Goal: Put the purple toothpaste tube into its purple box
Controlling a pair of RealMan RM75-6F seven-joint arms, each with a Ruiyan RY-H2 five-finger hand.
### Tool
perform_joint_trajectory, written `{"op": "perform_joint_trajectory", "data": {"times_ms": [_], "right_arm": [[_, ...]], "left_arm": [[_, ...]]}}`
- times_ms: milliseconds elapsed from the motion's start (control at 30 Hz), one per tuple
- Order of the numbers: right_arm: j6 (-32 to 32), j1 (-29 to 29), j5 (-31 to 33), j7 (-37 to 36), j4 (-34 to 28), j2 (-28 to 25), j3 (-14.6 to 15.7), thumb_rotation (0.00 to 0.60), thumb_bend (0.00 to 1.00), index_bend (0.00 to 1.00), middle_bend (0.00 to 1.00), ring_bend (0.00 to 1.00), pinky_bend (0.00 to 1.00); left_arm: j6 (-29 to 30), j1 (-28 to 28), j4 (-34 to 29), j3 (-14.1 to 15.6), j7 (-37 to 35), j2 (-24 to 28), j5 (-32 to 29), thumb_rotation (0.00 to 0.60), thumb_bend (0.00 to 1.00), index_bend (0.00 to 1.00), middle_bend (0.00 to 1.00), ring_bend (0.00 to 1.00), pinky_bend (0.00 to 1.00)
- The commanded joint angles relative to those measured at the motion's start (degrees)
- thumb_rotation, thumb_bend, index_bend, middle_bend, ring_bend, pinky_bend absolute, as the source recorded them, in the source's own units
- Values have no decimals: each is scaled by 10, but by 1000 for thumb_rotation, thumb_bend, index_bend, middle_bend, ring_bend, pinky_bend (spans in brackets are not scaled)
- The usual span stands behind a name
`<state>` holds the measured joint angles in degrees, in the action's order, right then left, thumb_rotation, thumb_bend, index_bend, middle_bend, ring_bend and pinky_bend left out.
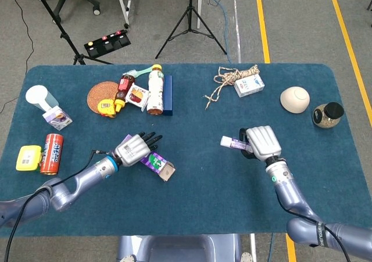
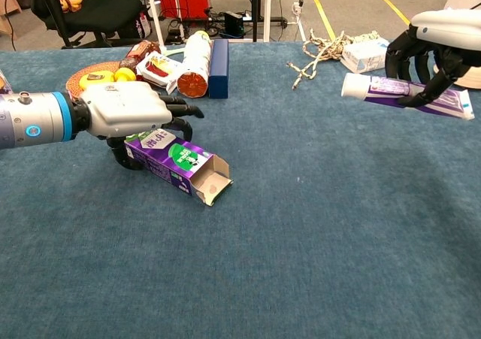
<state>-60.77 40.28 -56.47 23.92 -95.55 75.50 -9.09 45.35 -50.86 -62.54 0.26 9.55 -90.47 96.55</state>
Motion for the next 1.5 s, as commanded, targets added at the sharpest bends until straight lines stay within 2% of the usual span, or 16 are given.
{"op": "perform_joint_trajectory", "data": {"times_ms": [33,133,267,533,667,900,1167,1333,1500], "right_arm": [[0,-2,-2,0,-2,-1,1,600,512,584,589,588,687],[0,-3,-7,-1,-5,-1,2,600,513,585,589,588,687],[-3,-5,-19,-1,-17,-3,2,600,513,586,591,589,688],[-16,-4,-37,17,-65,-8,-1,600,520,588,594,593,690],[-22,-3,-39,28,-84,-10,-2,600,520,589,595,593,691],[-45,4,-25,71,-150,-17,-15,600,543,591,596,596,692],[-65,17,-9,132,-195,-15,-17,600,544,591,597,598,695],[-70,23,6,150,-199,-7,-17,600,544,592,598,599,698],[-74,28,7,163,-202,-1,-14,600,545,593,599,599,697]], "left_arm": [[14,2,8,4,-9,-7,1,600,226,409,236,230,444],[29,5,5,5,-16,-6,0,600,240,462,326,311,520],[36,5,-19,-8,-14,11,-18,600,241,502,393,362,554],[-2,-8,-134,-59,74,67,-104,600,244,506,409,375,573],[-18,-13,-172,-76,120,82,-148,600,243,506,409,375,573],[-37,-36,-263,-111,218,102,-278,600,241,505,409,375,588],[-8,-79,-338,-112,340,111,-408,600,243,506,409,375,596],[18,-97,-359,-108,377,113,-462,600,242,506,409,375,597],[41,-109,-374,-106,379,111,-498,600,243,505,410,375,597]]}}
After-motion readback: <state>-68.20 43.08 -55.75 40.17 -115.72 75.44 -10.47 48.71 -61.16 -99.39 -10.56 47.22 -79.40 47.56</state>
